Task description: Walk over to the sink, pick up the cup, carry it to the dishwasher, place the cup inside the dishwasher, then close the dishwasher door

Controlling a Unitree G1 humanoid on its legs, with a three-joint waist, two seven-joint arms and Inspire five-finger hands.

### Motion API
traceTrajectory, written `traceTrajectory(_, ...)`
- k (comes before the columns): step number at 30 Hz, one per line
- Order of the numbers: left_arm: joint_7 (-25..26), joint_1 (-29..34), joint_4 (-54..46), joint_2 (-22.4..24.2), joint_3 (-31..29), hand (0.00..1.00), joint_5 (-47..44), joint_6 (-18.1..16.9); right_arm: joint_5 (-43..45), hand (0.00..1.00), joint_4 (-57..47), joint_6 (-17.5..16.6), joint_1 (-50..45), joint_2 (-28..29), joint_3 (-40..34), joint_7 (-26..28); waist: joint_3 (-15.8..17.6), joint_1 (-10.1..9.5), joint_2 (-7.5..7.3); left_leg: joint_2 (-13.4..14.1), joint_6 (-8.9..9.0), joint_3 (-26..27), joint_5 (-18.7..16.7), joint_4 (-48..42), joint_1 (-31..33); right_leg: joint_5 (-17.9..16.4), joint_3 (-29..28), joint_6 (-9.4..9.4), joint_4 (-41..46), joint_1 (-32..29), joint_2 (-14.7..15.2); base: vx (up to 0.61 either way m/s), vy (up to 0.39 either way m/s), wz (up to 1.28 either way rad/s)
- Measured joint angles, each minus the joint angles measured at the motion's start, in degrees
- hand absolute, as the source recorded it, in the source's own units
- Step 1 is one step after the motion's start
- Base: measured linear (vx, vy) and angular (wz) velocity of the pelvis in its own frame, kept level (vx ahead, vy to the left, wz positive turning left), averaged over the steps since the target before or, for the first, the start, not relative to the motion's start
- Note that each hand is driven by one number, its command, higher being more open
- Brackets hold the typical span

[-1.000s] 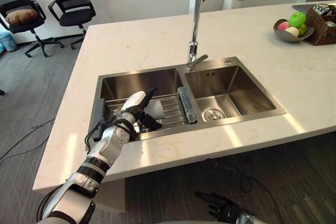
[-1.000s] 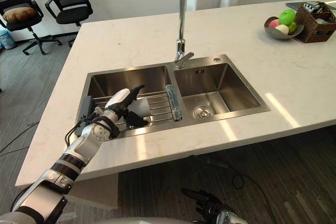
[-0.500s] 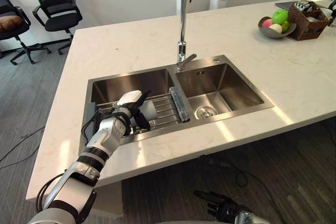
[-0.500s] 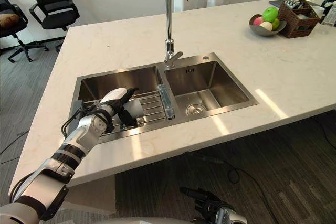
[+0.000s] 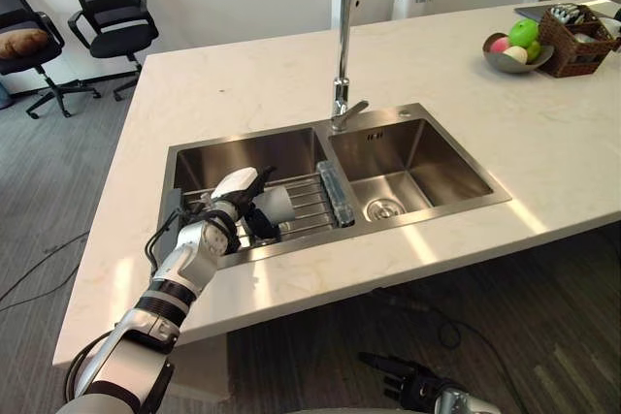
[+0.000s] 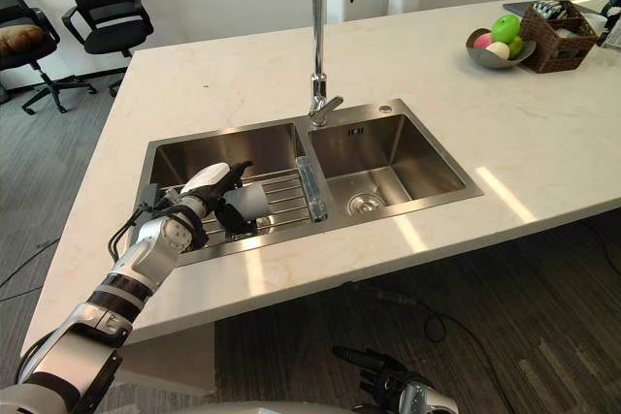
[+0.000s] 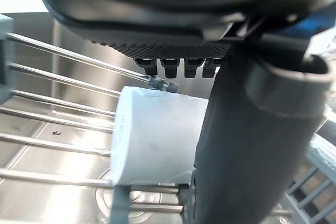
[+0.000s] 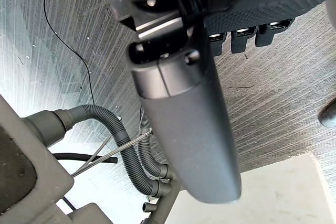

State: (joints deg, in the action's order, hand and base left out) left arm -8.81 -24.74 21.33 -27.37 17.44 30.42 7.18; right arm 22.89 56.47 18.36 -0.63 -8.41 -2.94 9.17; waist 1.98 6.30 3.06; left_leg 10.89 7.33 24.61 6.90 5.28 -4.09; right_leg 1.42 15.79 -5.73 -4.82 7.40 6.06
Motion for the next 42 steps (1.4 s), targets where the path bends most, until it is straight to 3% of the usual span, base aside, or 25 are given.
traceTrajectory(6, -2.6, 5.9, -8.0, -0.1, -2.4, 1.0, -0.1, 0.7, 0.1, 1.0, 0.3, 1.2, 0.2, -0.1, 0.0, -0.7, 0.2, -1.24, -0.31, -0.2, -0.04, -1.0, 0.0, 0.0, 0.1, -0.2, 1.3, -0.25, 0.0, 0.5, 0.1, 0.0, -0.013, 0.1)
traceTrajectory(19, -14.4, 7.2, -14.2, -2.1, -2.1, 1.0, 0.0, -0.1, 0.1, 1.0, 1.6, 3.1, 1.9, -0.4, 1.3, -0.5, 0.1, -0.89, -1.06, -1.0, -0.32, -1.9, -0.1, 0.0, 0.4, -0.4, 2.6, -0.54, 0.0, 0.8, 0.8, 0.0, -0.004, 0.03)
traceTrajectory(30, -19.9, 0.9, -13.3, -6.7, 4.3, 1.0, 0.0, -0.1, 0.0, 1.0, 2.8, 3.3, 2.5, -0.7, 1.3, 0.9, 0.0, -0.61, -1.37, -1.1, -0.36, -1.8, -0.1, -0.2, 0.2, -0.4, 2.4, -0.51, 0.0, 0.8, 0.9, 0.0, -0.001, 0.0)
traceTrajectory(42, -21.2, -7.3, -2.4, -6.9, 6.9, 1.0, -0.1, -2.4, -0.6, 1.0, 2.6, 3.3, 2.4, -0.6, 0.9, 2.5, 0.0, 0.83, -1.36, -1.1, -0.58, -0.4, -0.3, -0.1, -0.4, 0.2, 0.6, -0.36, -0.1, 0.3, 1.0, -0.01, -0.005, -0.07)
